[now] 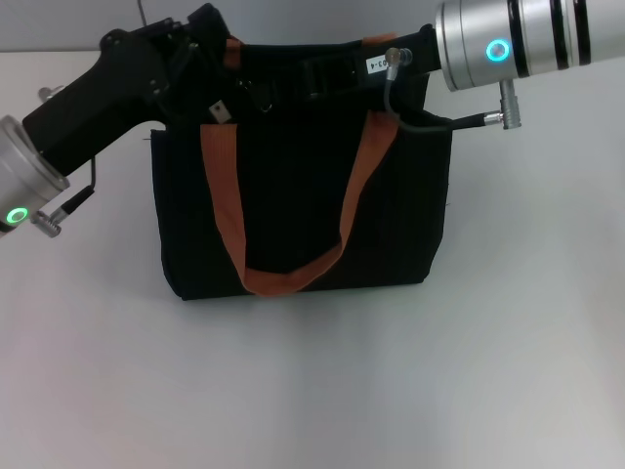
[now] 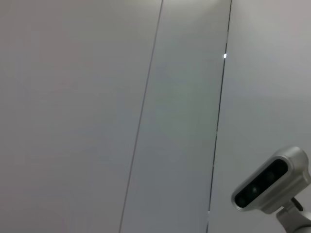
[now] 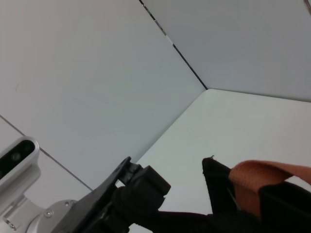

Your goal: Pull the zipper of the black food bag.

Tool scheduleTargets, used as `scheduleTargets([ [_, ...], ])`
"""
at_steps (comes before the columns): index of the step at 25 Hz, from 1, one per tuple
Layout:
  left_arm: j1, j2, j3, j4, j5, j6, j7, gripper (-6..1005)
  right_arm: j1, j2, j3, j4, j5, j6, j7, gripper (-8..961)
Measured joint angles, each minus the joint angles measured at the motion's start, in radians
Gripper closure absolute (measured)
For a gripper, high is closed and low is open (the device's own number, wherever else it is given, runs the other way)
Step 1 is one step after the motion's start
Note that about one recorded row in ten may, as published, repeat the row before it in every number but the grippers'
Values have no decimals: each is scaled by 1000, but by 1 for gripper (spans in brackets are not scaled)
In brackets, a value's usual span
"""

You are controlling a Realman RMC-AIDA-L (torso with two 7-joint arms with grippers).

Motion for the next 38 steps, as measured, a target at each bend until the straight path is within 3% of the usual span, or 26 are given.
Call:
scheduleTargets([
  [8, 36, 3, 0, -10, -51, -3, 28, 958, -12, 1, 2, -10, -4, 3, 14, 955],
  [38, 38, 1, 0, -11, -66, -38, 39, 951, -80, -7, 54, -88, -54, -13, 91, 956],
])
